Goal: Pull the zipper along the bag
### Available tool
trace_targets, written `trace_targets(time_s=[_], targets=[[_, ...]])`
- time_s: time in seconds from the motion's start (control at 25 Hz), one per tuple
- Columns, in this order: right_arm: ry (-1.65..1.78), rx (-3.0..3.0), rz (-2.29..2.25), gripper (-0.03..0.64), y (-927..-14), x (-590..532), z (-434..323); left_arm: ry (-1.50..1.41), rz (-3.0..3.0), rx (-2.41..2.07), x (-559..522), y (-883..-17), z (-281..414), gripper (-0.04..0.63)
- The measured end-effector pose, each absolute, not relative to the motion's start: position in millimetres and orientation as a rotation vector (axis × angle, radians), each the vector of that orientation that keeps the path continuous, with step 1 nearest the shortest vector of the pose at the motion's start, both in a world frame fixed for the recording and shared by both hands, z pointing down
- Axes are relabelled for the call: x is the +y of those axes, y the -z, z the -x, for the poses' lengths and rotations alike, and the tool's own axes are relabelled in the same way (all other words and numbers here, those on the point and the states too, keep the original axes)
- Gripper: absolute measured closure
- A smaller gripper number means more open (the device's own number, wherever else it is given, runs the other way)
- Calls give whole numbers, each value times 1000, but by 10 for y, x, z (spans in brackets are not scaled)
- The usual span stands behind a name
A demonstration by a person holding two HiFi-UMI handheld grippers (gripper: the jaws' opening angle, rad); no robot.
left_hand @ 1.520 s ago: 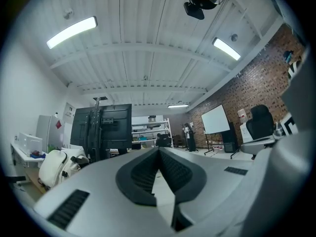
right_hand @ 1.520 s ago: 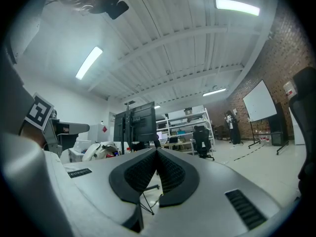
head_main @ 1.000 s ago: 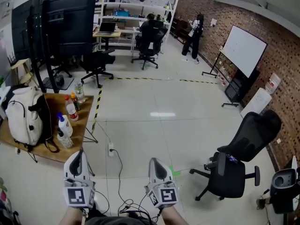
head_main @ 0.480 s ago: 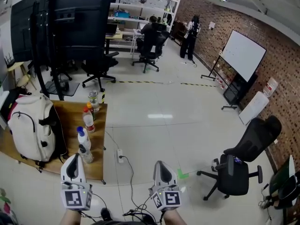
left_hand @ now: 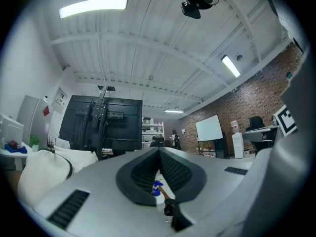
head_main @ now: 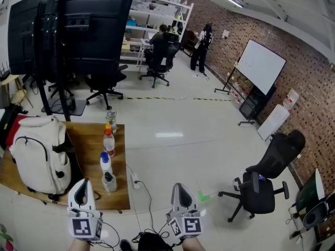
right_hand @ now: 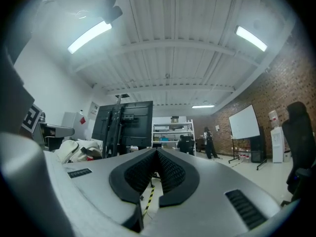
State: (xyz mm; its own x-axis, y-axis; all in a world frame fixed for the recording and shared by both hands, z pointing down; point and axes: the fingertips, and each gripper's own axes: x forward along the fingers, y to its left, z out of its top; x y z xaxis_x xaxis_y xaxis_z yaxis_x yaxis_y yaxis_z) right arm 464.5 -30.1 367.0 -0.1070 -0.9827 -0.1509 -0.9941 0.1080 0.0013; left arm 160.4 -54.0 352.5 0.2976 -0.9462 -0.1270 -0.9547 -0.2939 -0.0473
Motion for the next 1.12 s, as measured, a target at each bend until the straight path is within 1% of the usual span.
trace_targets(time_s=[0.12, 0.36, 0.44, 0.6, 0.8, 0.92, 1.12], targets=[[-206, 2268, 2006, 604, -3586, -349, -4509, -116, 2426, 1828, -551, -3552, -1451, 561], [-161, 2301, 1935, 604, -3704, -517, -4280, -87, 2383, 1918, -550, -3650, -1197, 561], [-163, 2302, 1911, 604, -3717, -595, -4278, -60, 2364, 1914, -609, -3678, -1221, 561], [-115, 2287, 1889, 604, -3786, -810, -4417, -11, 2343, 1835, -803, -3628, -1499, 561], [-75, 2332, 1860, 604, -3942, -1051, -4575, -1, 2319, 1890, -1009, -3587, -1681, 561], [-104, 2384, 1815, 604, -3984, -1250, -4554, 26, 2286, 1937, -1127, -3620, -1659, 560], [-137, 2473, 1720, 604, -4032, -1459, -4255, 82, 2246, 2031, -1213, -3751, -1448, 560]])
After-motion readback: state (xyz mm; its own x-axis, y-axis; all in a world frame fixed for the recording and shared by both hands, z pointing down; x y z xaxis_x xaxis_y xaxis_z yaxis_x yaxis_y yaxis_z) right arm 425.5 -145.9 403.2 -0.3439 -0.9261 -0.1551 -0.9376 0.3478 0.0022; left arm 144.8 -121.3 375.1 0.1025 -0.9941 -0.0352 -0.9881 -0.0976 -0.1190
